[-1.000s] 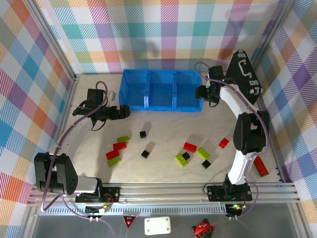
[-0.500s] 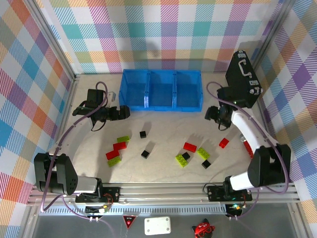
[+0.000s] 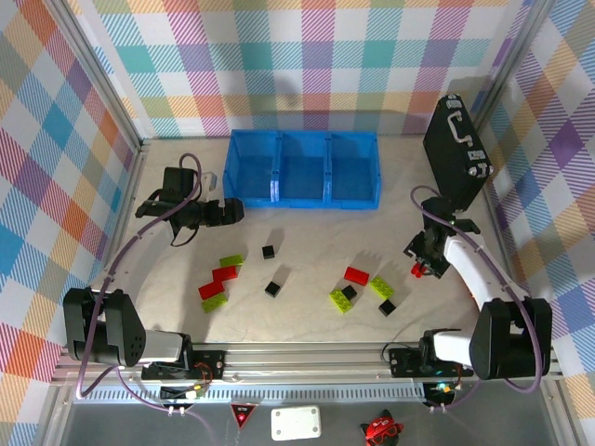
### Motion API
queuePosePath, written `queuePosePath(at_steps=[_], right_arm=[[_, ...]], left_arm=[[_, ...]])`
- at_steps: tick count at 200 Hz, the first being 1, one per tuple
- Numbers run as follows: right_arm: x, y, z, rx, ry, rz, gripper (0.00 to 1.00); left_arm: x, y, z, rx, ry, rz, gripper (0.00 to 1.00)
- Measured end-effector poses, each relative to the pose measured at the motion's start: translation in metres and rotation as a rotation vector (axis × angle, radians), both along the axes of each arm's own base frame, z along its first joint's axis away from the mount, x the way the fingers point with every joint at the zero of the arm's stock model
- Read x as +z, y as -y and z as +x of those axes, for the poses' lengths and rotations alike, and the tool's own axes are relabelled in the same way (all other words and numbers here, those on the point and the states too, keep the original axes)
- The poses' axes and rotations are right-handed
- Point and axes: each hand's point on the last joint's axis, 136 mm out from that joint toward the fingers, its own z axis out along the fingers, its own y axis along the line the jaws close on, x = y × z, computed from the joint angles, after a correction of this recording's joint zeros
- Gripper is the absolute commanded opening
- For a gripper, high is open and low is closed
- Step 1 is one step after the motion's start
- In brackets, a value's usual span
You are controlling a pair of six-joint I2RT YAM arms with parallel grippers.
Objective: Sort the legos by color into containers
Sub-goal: Pick up the lego from the middle-right of the table.
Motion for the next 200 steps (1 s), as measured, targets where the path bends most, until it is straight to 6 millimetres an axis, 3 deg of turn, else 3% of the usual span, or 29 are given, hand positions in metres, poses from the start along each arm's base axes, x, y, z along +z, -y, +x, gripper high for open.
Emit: queuePosePath(at_steps=[74, 200], right_arm=[[-0.038, 0.0, 0.001, -0.013, -0.079, 0.018, 0.56], [-0.046, 0.007, 0.001, -0.009, -0.081, -0.012, 0.39]], left_arm=[[-0.003, 0.0, -0.003, -0.001, -0.015, 0.002, 1.0], [-0.005, 0.0, -0.004, -0.004, -0.02, 0.005, 1.0]])
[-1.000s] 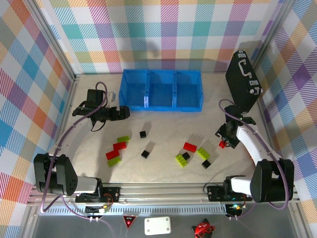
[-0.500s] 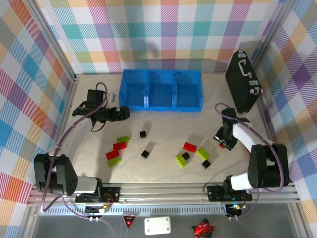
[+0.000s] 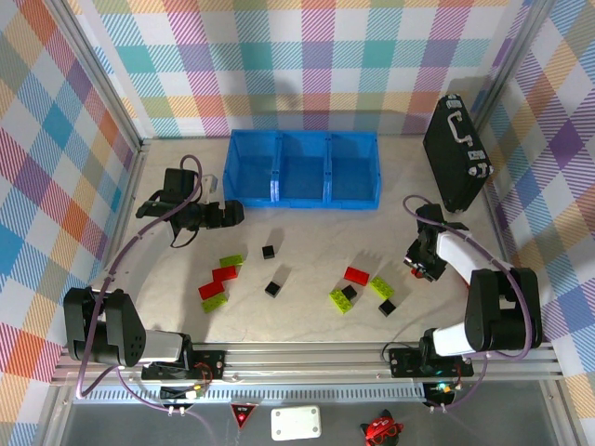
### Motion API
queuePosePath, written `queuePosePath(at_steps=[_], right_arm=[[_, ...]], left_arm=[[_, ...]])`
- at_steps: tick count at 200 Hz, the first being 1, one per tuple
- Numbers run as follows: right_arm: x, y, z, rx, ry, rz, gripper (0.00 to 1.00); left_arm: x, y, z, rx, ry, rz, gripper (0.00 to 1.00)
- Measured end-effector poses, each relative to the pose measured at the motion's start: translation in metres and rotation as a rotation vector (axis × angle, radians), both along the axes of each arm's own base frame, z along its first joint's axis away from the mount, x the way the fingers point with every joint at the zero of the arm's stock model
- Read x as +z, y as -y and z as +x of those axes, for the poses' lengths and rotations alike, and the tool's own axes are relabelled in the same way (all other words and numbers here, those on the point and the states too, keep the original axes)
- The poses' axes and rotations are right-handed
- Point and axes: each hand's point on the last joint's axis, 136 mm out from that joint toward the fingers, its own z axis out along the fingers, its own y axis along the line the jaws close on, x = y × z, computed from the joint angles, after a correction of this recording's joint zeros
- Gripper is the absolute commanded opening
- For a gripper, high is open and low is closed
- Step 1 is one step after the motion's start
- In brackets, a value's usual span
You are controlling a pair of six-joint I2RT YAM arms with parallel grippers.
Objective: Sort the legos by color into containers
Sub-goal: Pick up the lego from the middle-right of the table.
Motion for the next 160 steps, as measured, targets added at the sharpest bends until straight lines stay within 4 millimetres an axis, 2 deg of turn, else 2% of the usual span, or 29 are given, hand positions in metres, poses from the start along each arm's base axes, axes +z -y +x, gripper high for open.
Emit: queuePosePath(at_steps=[58, 87, 127, 160], right_arm=[[0.0, -0.001, 0.0, 0.031, -0.003, -0.001, 0.36], [0.005, -0.011, 0.008, 0.114, 0.011, 0.043, 0.32], [0.023, -0.022, 0.028, 0.22, 0.068, 0.084, 0.3], [0.053, -0.032, 0.053, 0.297, 0.151, 0.109, 0.3]], left_arm=[[0.0, 0.0, 0.0, -0.001, 0.0, 0.0, 1.0], [0.001, 0.0, 0.0, -0.001, 0.005, -0.001, 1.0], [0.008, 0.0, -0.003, -0.003, 0.031, -0.001, 1.0], [0.009, 0.0, -0.002, -0.006, 0.035, 0.0, 1.0]])
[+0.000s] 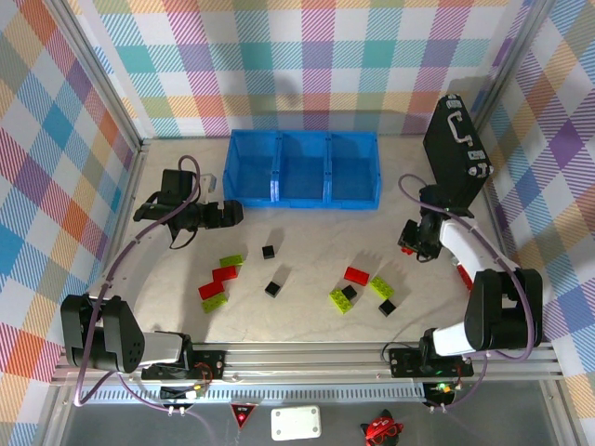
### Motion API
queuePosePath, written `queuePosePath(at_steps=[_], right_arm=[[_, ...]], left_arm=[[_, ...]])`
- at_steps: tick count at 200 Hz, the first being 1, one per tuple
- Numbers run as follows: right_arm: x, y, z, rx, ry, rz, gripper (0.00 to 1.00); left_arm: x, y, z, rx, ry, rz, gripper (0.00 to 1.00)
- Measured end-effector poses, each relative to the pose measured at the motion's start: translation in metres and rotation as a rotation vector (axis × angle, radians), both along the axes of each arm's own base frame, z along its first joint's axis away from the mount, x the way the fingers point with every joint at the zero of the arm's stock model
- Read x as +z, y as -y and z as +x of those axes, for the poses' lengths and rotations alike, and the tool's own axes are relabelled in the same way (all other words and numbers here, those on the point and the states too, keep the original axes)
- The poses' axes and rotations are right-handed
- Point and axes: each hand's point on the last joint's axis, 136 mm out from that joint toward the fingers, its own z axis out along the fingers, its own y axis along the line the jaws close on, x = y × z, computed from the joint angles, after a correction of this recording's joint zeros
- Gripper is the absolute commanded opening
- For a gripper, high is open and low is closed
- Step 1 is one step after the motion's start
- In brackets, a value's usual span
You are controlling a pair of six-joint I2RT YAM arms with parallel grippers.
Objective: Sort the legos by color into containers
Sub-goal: Pick up the lego from the middle-right of the table, then place the lego in the container.
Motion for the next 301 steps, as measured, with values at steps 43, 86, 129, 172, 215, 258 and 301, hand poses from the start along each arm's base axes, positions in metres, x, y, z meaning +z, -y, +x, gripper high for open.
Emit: queuePosePath(at_steps=[43, 86, 129, 172, 215, 258, 301], right_arm=[[0.042, -0.013, 0.038, 0.075, 0.088, 0.018, 0.29], [0.074, -0.04, 0.08, 0.167, 0.134, 0.018, 0.29], [0.096, -0.08, 0.127, 0.264, 0.173, 0.021, 0.28], [0.086, -0.129, 0.165, 0.382, 0.159, -0.004, 0.28], [0.049, -0.144, 0.189, 0.43, 0.091, -0.038, 0.27], [-0.002, -0.141, 0.193, 0.446, -0.014, -0.069, 0.27], [-0.037, -0.139, 0.19, 0.466, -0.085, -0.079, 0.27]], left_arm=[[0.002, -0.002, -0.002, 0.005, 0.012, 0.011, 1.0], [0.015, -0.005, -0.002, 0.011, 0.068, 0.022, 1.0], [0.017, -0.006, -0.002, 0.015, 0.081, 0.024, 1.0], [0.018, -0.01, 0.001, 0.031, 0.095, 0.041, 1.0], [0.018, -0.013, 0.001, 0.044, 0.096, 0.059, 1.0], [0.013, -0.017, -0.001, 0.061, 0.073, 0.075, 1.0], [0.004, -0.018, -0.001, 0.071, 0.038, 0.08, 1.0]])
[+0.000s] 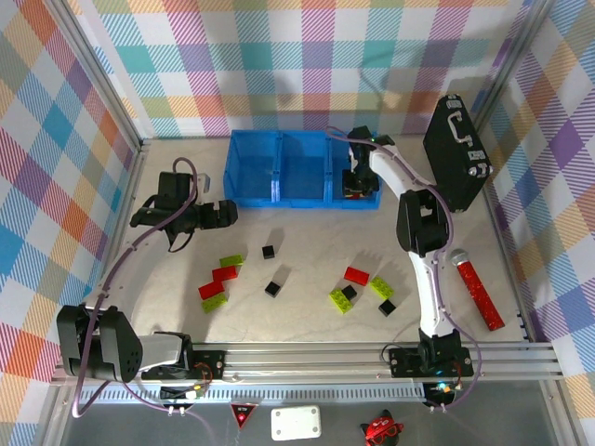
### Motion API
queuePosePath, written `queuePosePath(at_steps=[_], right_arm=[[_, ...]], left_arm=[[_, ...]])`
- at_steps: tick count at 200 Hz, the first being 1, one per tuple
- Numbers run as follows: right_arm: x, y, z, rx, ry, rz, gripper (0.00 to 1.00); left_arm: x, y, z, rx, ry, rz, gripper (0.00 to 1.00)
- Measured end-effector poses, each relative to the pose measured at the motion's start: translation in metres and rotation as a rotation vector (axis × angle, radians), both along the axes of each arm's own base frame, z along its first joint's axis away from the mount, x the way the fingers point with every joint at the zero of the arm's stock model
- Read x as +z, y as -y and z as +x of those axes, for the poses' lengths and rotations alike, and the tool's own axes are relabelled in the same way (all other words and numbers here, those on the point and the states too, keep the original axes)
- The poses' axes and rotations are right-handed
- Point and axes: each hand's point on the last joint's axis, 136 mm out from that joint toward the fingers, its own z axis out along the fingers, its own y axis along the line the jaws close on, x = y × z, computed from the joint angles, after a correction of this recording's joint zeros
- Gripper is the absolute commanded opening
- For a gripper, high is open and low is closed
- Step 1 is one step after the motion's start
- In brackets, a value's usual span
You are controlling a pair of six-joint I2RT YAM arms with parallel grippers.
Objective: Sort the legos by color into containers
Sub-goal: Place the lego in the container, then pick up the lego from the bottom-left of the table.
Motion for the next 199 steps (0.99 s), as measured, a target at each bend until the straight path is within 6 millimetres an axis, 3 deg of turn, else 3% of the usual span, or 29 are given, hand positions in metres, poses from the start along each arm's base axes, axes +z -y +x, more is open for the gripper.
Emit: queuePosePath(at_steps=[80, 127, 165, 199], right_arm=[[0.0, -0.003, 0.005, 0.002, 0.009, 0.009, 0.38], [0.012, -0.006, 0.009, 0.004, 0.03, 0.029, 0.46], [0.037, -0.008, 0.004, 0.01, 0.052, 0.046, 0.47], [0.075, -0.015, -0.002, 0.026, 0.104, 0.078, 0.48]], left_arm=[[-0.005, 0.0, -0.001, 0.004, -0.026, -0.002, 1.0], [-0.015, -0.002, 0.0, 0.013, -0.075, 0.015, 1.0], [-0.028, -0.005, -0.003, 0.024, -0.15, 0.034, 0.99], [-0.026, -0.001, -0.008, 0.036, -0.18, 0.04, 0.97]])
